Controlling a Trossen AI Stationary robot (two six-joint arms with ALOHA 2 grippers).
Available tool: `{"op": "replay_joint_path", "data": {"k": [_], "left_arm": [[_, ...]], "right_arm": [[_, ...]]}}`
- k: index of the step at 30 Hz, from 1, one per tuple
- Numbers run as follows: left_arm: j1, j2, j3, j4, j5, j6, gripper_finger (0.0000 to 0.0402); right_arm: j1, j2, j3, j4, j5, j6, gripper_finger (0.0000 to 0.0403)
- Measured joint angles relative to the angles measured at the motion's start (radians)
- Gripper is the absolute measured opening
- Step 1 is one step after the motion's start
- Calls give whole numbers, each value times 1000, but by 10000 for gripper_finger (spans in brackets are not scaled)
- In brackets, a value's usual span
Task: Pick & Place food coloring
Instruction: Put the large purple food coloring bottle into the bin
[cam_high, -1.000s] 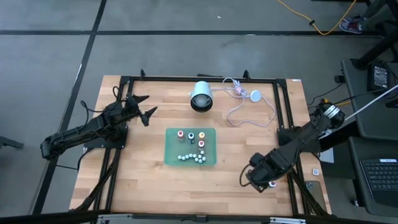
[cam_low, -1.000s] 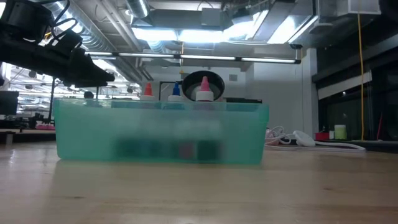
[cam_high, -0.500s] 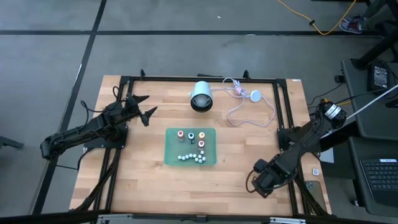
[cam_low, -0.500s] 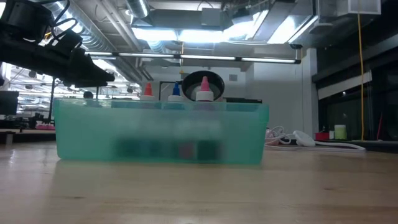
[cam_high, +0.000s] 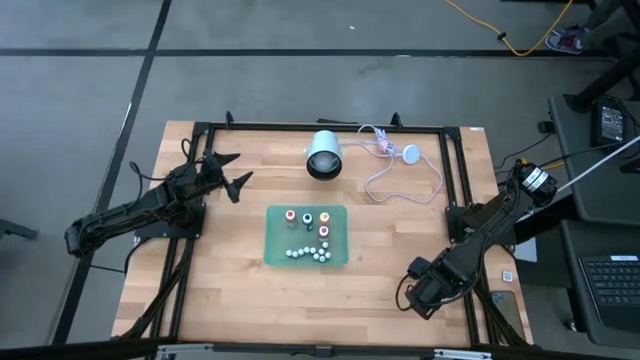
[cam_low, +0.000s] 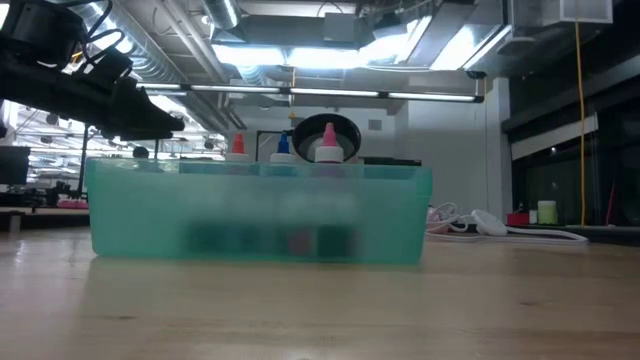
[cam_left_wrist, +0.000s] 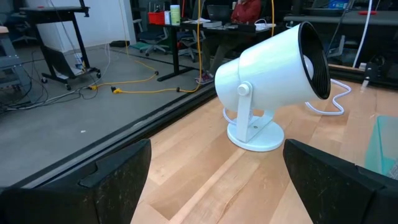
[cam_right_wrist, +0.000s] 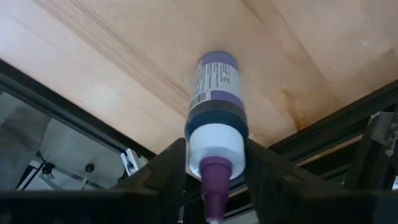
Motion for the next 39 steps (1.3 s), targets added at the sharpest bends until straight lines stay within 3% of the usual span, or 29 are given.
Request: {"op": "replay_joint_path", "data": {"k": [5, 16, 30, 39], "left_arm": [[0, 0, 0, 0, 0, 0, 361], [0, 0, 0, 0, 0, 0, 361], [0, 0, 0, 0, 0, 0, 361], [0, 0, 0, 0, 0, 0, 361]], "right_arm": [[0, 0, 0, 0, -8, -3, 122], [-32, 3, 101, -100, -12, -125, 122], [-195, 205, 527, -437, -5, -613, 122], [-291, 387, 829, -467, 73, -819, 122]]}}
